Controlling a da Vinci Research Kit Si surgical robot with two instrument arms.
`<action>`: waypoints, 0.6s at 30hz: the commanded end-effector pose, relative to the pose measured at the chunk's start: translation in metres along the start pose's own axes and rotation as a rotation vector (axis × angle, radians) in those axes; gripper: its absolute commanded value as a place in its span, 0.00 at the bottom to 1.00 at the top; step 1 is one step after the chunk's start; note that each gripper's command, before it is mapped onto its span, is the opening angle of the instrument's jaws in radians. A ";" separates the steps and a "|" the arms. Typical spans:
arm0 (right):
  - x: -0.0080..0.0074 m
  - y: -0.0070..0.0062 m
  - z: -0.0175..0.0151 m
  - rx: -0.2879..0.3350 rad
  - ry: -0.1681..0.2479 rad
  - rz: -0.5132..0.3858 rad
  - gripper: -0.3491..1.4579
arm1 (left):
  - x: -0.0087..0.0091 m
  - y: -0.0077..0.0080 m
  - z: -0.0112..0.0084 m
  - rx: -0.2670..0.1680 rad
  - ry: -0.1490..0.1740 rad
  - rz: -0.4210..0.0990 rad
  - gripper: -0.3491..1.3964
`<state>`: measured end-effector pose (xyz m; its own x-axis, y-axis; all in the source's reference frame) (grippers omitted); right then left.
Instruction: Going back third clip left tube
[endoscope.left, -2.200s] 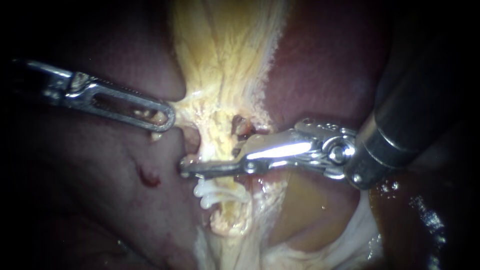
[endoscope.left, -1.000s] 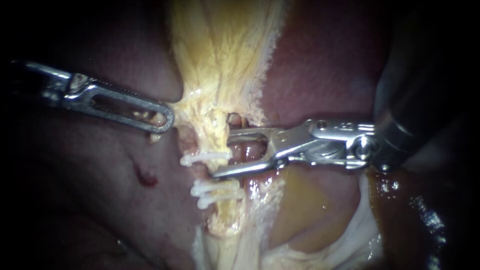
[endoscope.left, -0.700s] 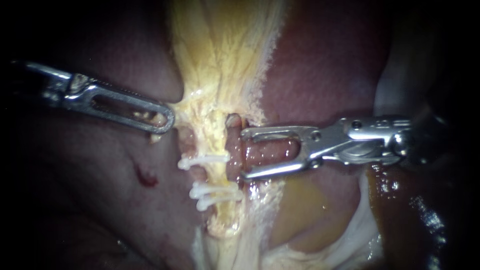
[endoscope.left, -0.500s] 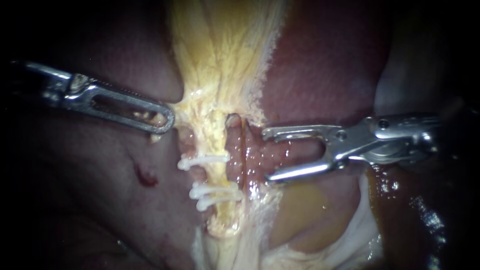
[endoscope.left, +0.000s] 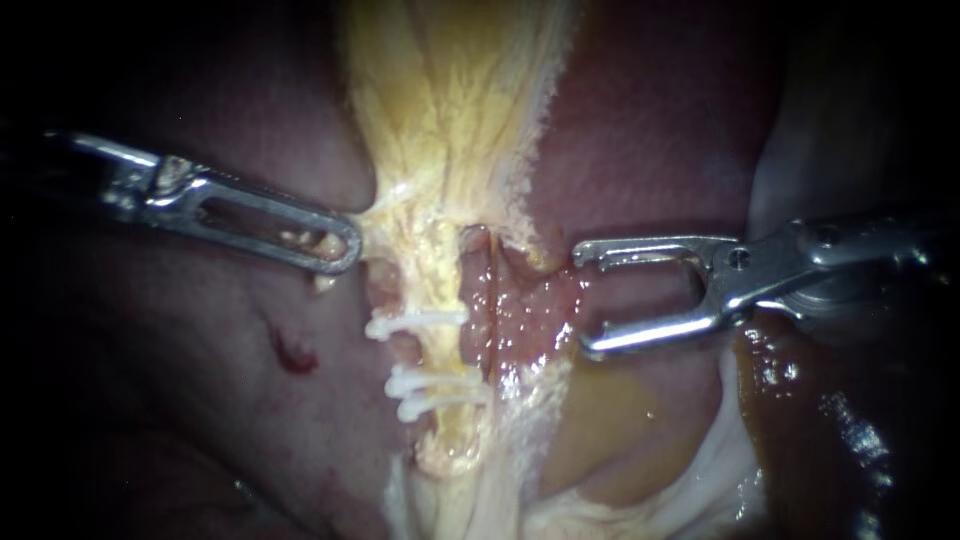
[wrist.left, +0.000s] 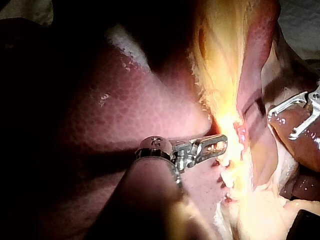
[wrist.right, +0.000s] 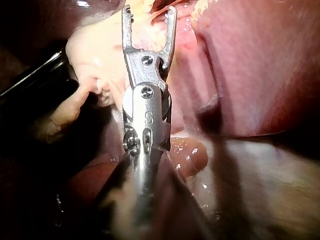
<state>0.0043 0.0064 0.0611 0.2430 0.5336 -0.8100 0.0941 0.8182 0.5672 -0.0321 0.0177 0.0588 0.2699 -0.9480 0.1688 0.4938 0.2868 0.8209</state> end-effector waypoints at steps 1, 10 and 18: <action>0.0000 0.0000 -0.0001 0.001 -0.001 0.000 0.47 | 0.0000 0.0000 0.0006 0.002 0.002 0.000 0.00; 0.0000 -0.0002 -0.0001 0.001 0.000 -0.006 0.47 | -0.0004 0.0009 0.0056 0.012 0.009 0.005 0.00; 0.0001 -0.0003 -0.0001 0.001 0.000 -0.006 0.47 | -0.0006 0.0013 0.0058 0.014 0.010 0.007 0.00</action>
<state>0.0042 0.0062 0.0608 0.2425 0.5282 -0.8137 0.0972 0.8213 0.5621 -0.0364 0.0178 0.0629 0.2814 -0.9446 0.1688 0.4812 0.2911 0.8268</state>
